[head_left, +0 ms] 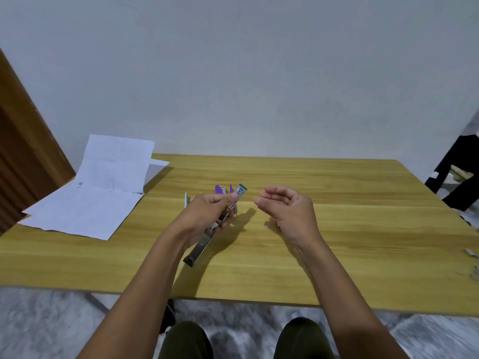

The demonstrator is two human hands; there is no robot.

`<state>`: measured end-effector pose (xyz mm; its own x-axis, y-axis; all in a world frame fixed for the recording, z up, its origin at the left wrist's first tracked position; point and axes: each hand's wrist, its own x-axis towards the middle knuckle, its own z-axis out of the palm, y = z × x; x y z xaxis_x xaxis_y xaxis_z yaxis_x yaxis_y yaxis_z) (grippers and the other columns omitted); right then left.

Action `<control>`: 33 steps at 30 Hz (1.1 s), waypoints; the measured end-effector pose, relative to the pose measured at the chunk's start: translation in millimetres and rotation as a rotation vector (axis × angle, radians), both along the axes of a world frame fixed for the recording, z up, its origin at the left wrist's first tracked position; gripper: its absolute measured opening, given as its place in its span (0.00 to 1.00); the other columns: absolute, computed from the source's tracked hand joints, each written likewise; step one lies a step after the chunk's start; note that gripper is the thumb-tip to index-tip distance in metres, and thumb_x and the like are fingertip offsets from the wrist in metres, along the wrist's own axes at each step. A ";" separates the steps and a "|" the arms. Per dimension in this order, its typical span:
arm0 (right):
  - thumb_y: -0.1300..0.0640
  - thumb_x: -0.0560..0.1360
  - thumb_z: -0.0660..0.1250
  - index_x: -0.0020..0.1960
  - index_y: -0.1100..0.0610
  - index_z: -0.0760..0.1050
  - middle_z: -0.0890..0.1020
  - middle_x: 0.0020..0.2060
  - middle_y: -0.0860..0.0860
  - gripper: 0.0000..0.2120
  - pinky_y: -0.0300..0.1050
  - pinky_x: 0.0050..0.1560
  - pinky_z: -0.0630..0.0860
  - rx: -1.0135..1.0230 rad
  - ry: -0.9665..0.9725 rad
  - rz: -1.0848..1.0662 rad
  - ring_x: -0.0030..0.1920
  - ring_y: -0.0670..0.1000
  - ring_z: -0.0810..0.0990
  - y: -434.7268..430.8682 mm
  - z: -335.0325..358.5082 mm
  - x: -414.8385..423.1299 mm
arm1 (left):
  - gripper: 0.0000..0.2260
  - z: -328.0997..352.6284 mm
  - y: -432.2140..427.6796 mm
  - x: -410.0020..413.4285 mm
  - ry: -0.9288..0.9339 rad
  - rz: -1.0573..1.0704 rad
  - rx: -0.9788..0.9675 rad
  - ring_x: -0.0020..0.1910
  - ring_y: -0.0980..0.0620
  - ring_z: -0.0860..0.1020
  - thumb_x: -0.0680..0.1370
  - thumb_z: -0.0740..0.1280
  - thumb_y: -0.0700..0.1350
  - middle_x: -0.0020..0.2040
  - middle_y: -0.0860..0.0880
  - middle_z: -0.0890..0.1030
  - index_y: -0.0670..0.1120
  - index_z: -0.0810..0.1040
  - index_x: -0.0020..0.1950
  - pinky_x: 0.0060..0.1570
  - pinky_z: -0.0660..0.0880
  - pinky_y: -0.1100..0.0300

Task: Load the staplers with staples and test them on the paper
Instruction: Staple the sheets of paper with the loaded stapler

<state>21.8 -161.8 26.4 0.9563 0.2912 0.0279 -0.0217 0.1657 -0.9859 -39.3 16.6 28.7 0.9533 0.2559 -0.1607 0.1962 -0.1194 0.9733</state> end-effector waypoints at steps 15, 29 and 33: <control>0.68 0.73 0.72 0.58 0.50 0.77 0.87 0.43 0.49 0.19 0.33 0.48 0.77 -0.394 -0.519 0.331 0.43 0.42 0.85 5.0 33.4 -1.3 | 0.13 5.3 -0.2 -7.5 -0.031 -0.133 -0.256 0.28 0.52 0.69 0.83 0.61 0.46 0.38 0.44 0.73 0.40 0.80 0.48 0.23 0.65 0.64; 0.65 0.70 0.76 0.62 0.47 0.75 0.85 0.41 0.49 0.25 0.39 0.52 0.80 -0.421 -0.545 0.264 0.43 0.43 0.85 8.4 32.3 -5.3 | 0.14 4.1 -2.4 -8.9 -0.011 -0.097 -0.264 0.29 0.51 0.68 0.83 0.61 0.45 0.37 0.44 0.73 0.42 0.82 0.42 0.22 0.66 0.64; 0.64 0.71 0.77 0.62 0.48 0.75 0.84 0.42 0.47 0.24 0.34 0.50 0.78 -0.416 -0.549 0.264 0.42 0.42 0.85 9.2 31.5 -7.1 | 0.14 3.2 -3.6 -9.1 0.002 -0.078 -0.258 0.29 0.52 0.69 0.83 0.61 0.46 0.35 0.45 0.73 0.40 0.81 0.45 0.22 0.65 0.63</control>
